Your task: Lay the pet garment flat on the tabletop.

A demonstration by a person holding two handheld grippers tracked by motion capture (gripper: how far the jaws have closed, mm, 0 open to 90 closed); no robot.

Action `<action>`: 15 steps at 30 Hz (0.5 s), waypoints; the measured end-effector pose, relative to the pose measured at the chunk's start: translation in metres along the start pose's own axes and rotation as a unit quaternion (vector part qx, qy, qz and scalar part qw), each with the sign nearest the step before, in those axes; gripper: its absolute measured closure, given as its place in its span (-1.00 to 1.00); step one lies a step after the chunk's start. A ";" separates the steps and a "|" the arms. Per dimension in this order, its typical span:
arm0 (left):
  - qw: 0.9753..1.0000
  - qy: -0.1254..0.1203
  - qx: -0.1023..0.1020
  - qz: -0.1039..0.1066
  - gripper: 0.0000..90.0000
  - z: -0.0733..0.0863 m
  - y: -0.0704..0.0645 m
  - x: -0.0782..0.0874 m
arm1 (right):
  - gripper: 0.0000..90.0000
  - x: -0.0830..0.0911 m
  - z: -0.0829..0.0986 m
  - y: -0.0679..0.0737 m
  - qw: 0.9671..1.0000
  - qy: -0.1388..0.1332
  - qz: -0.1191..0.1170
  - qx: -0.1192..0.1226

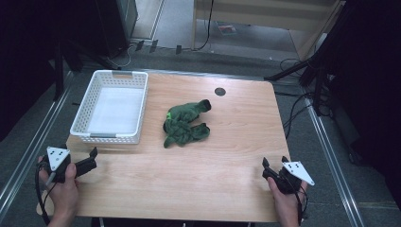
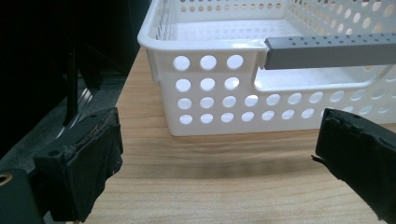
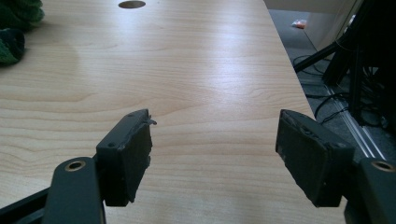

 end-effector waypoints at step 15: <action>1.000 0.001 0.003 -0.001 -0.98 0.001 0.000 0.000 | -0.18 0.009 -0.013 0.019 0.999 -0.008 -0.035 -0.012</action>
Point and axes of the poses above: each handheld gripper's, and its own axes: x roughly backward along the jaws, z roughly out of its underside, y roughly to its left, the point moved 4 cm from there along -x, roughly forward along the jaws, and after that the axes turned 12 degrees about -x, right-handed, at the moved point
